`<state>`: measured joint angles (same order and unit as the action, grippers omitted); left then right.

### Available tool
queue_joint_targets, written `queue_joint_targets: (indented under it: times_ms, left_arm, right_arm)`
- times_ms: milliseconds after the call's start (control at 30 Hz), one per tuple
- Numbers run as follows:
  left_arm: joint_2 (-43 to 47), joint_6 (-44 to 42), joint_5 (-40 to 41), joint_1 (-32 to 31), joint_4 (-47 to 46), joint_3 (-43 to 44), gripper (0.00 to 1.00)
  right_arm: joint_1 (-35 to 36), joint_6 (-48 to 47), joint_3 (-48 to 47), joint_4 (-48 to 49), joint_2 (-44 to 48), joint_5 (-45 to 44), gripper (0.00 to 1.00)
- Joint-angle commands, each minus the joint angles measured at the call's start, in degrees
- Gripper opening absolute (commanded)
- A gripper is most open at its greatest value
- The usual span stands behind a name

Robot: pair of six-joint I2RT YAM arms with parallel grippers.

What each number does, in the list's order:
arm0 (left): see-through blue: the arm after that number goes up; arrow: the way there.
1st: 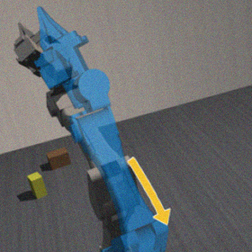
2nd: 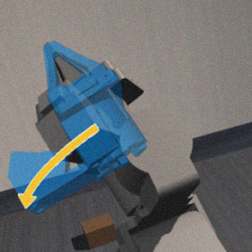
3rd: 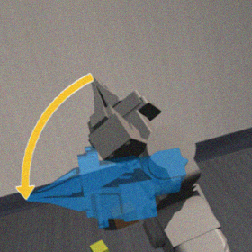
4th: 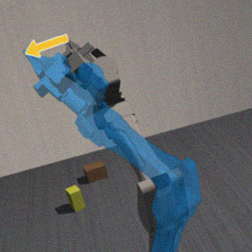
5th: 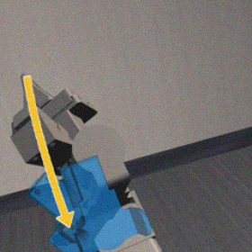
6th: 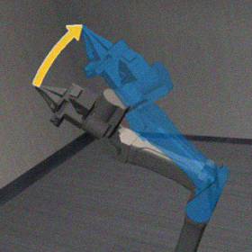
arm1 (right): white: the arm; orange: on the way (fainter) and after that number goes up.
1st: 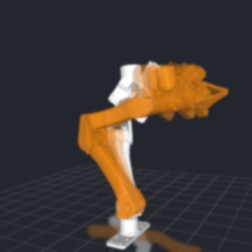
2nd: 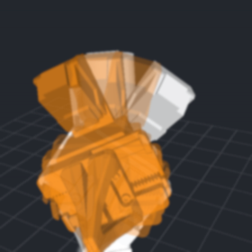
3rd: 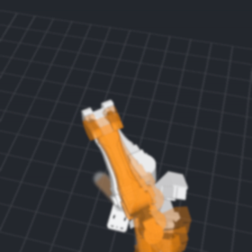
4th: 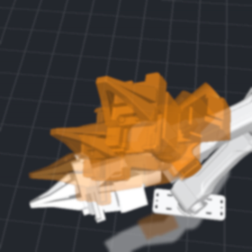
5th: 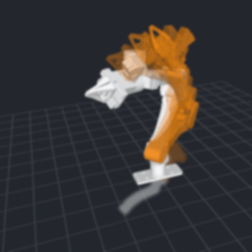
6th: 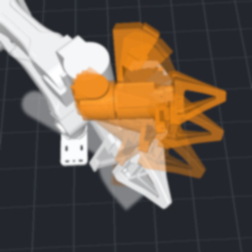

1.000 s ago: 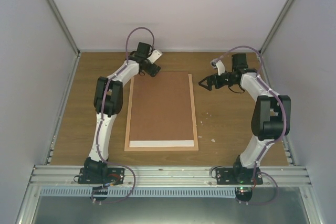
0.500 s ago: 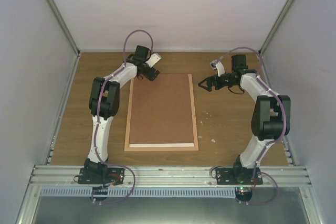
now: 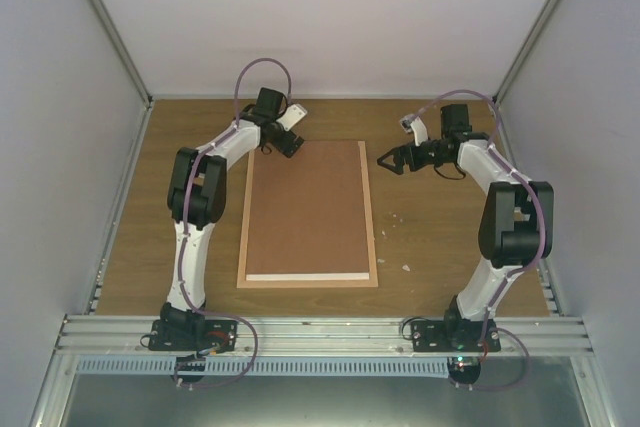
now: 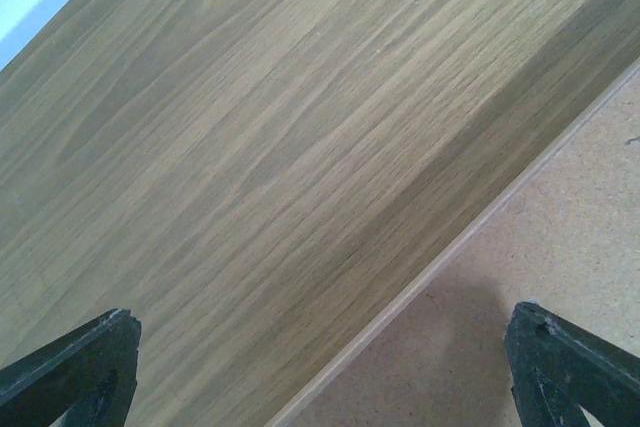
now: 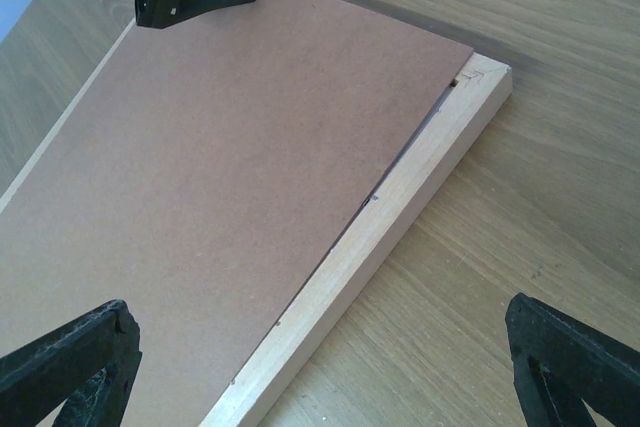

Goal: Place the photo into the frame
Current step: Adjust the photo frame item on the photo frame.

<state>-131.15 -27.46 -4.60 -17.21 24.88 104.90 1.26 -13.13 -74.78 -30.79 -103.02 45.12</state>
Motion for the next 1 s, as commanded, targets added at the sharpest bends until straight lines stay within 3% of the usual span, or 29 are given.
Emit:
queue_joint_targets:
  times_ms: [0, 200, 367, 967]
  left_arm:
    - [-0.54, 1.94, -1.1, 0.11, 3.22, 4.75, 0.99]
    - [-7.65, 3.88, 0.18, 0.57, 6.07, 15.67, 0.99]
    - [-10.91, 3.87, 1.07, 0.46, 6.83, 19.03, 0.99]
    - [-4.54, 2.75, -2.46, 0.01, 6.14, 5.96, 0.99]
  right_arm:
    - [-0.38, -0.31, 0.87, 0.9, 0.27, 1.36, 1.0]
    - [-0.38, -0.08, 1.28, 1.24, 0.19, 1.67, 1.0]
    - [-0.38, -0.13, 1.41, 1.39, 0.23, 1.78, 1.0]
    - [-0.38, 0.13, 1.7, 1.72, -0.35, 1.99, 1.0]
